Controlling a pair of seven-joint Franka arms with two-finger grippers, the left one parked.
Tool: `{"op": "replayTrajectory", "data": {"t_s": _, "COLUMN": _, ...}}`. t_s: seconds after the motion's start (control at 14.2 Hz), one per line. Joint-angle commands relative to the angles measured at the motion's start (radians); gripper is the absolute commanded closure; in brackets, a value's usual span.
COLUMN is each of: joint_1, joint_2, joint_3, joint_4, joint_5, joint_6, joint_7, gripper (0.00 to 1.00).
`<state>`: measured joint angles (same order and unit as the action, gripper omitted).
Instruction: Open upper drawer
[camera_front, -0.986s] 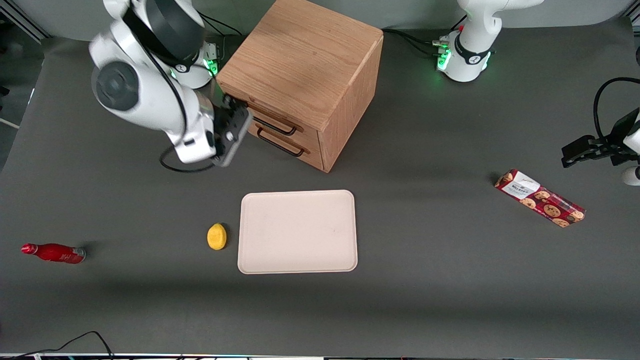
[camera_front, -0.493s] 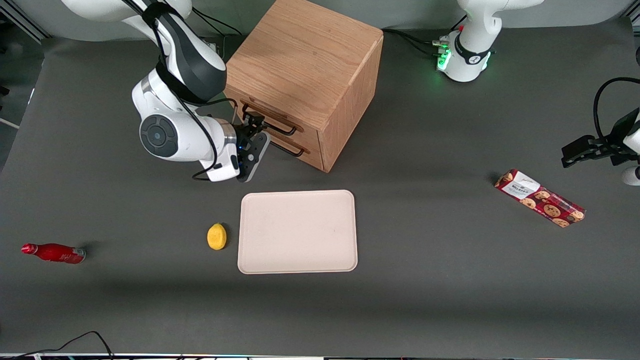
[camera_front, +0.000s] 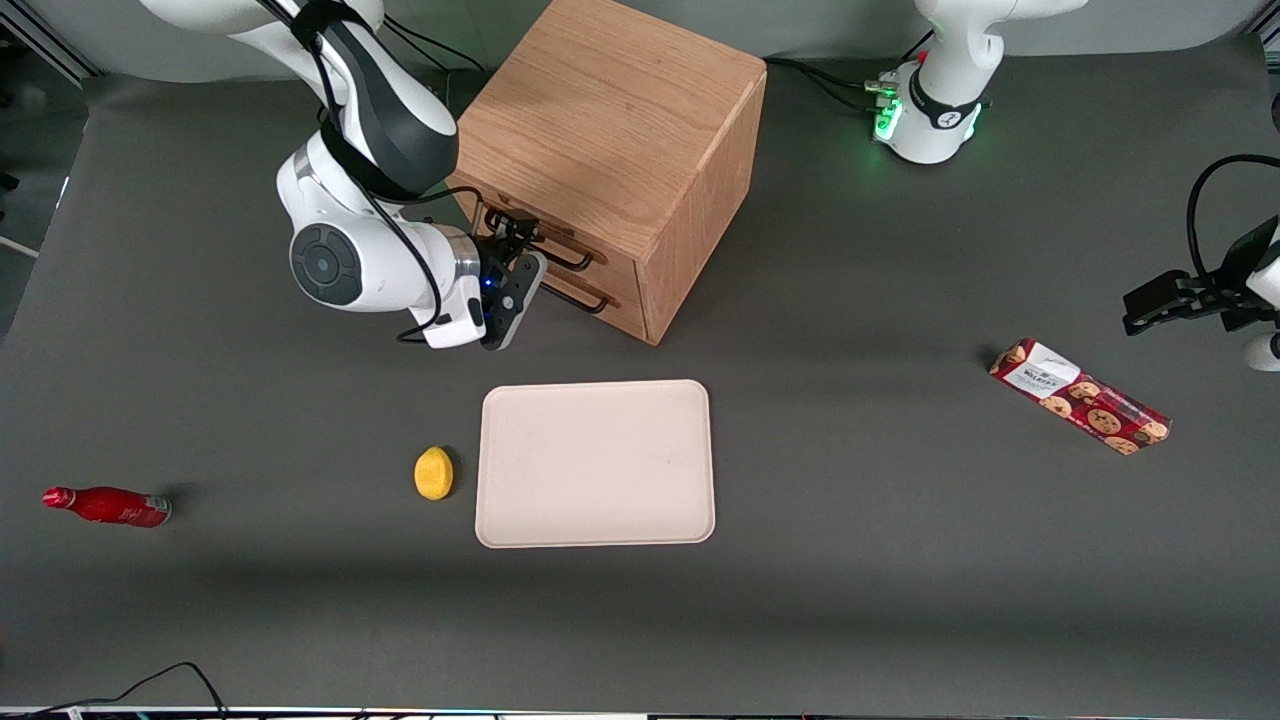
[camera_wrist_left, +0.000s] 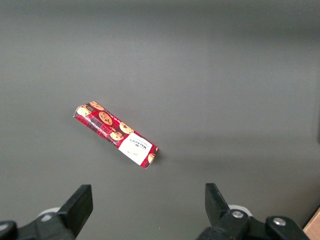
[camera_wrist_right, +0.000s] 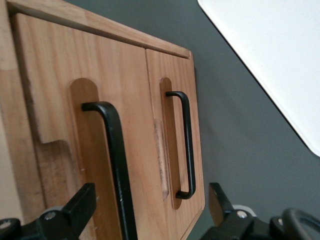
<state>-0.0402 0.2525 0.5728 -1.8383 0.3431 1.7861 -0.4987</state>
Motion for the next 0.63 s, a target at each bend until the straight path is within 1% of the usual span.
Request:
{"op": "replayTrajectory", "data": {"t_s": 0.0, "joint_1": -0.009, "joint_2": -0.045, "joint_3": 0.005, "joint_4": -0.064, "joint_5": 0.033, "joint_6": 0.056, "joint_7": -0.018, "gripper": 0.00}}
{"op": "replayTrajectory", "data": {"t_s": 0.35, "joint_1": -0.004, "joint_2": -0.044, "joint_3": 0.016, "joint_4": -0.124, "joint_5": 0.033, "joint_6": 0.145, "joint_7": -0.018, "gripper": 0.00}}
{"op": "replayTrajectory", "data": {"t_s": 0.56, "joint_1": -0.013, "joint_2": -0.038, "joint_3": 0.016, "joint_4": -0.115, "joint_5": 0.031, "joint_6": 0.150, "joint_7": -0.034, "gripper": 0.00}}
